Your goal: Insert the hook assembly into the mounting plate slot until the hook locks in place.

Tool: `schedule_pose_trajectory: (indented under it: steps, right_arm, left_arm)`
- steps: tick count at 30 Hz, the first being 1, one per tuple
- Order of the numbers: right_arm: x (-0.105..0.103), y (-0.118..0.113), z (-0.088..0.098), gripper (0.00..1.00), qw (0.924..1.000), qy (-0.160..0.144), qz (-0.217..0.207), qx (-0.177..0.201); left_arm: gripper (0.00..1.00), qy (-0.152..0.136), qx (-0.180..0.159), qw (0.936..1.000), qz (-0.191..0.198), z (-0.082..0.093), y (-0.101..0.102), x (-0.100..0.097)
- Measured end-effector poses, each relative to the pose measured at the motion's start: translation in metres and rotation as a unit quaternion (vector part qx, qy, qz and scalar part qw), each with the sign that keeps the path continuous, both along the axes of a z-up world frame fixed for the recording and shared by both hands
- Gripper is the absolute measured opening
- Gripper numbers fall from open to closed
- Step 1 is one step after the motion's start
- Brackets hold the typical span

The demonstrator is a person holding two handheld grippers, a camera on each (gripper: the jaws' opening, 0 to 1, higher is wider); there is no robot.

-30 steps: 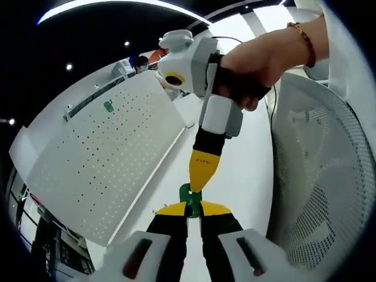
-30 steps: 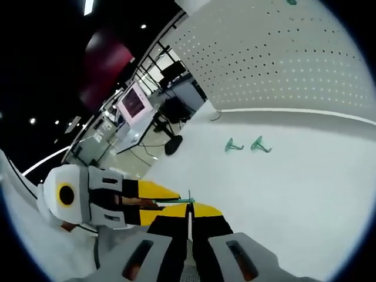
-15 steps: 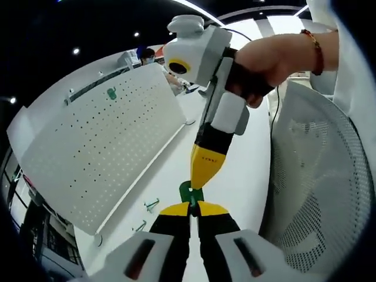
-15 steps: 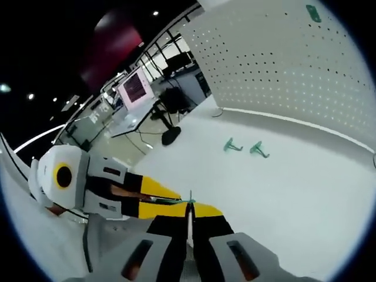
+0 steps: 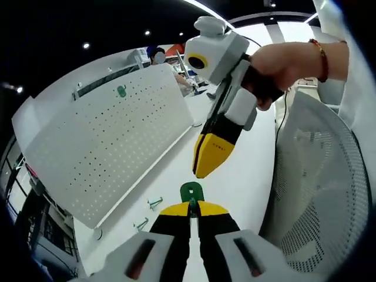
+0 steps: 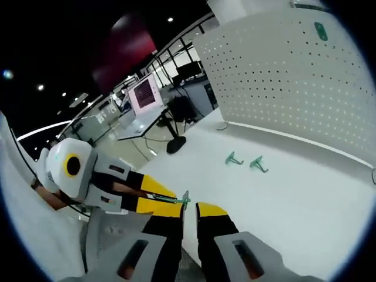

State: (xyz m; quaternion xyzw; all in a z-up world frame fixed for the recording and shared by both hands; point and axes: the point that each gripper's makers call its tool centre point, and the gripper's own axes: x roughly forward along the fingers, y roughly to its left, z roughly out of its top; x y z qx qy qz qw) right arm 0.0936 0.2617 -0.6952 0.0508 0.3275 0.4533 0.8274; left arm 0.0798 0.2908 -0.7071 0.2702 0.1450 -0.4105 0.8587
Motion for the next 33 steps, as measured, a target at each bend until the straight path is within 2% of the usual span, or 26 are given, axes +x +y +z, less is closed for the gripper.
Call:
schedule_pose_trajectory:
  steps: [5, 11, 18, 21, 23, 25, 33]
  right_arm:
    - [-0.002, -0.009, 0.004, 0.08, 0.9999, -0.01, -0.007, 0.005]
    - [-0.008, -0.018, 0.006, 0.09, 0.9995, -0.025, -0.018, 0.001]
    - [-0.015, -0.027, 0.015, 0.09, 0.9986, -0.047, -0.021, 0.01]
    - [-0.016, -0.035, 0.016, 0.09, 0.998, -0.054, -0.031, 0.008]
    - [-0.017, -0.04, 0.017, 0.09, 0.9977, -0.057, -0.036, 0.007]
    - [-0.017, -0.045, 0.021, 0.09, 0.9964, -0.078, -0.034, 0.007]
    - [-0.015, -0.063, 0.025, 0.1, 0.9944, -0.088, -0.057, 0.012]
  left_arm:
    - [0.03, 0.019, -0.024, 0.9993, 0.02, 0.003, 0.001, -0.002]
    - [0.03, 0.016, -0.032, 0.999, 0.025, 0.01, -0.007, 0.002]
    - [0.03, 0.016, -0.086, 0.9959, 0.023, 0.029, -0.029, 0.007]
    - [0.03, 0.016, -0.095, 0.995, 0.027, 0.032, -0.035, 0.009]
    - [0.03, 0.014, -0.102, 0.9942, 0.032, 0.034, -0.039, 0.011]
    - [0.03, 0.011, -0.112, 0.9927, 0.042, 0.038, -0.041, 0.016]
    - [0.03, 0.008, -0.13, 0.9893, 0.067, 0.049, -0.05, 0.032]
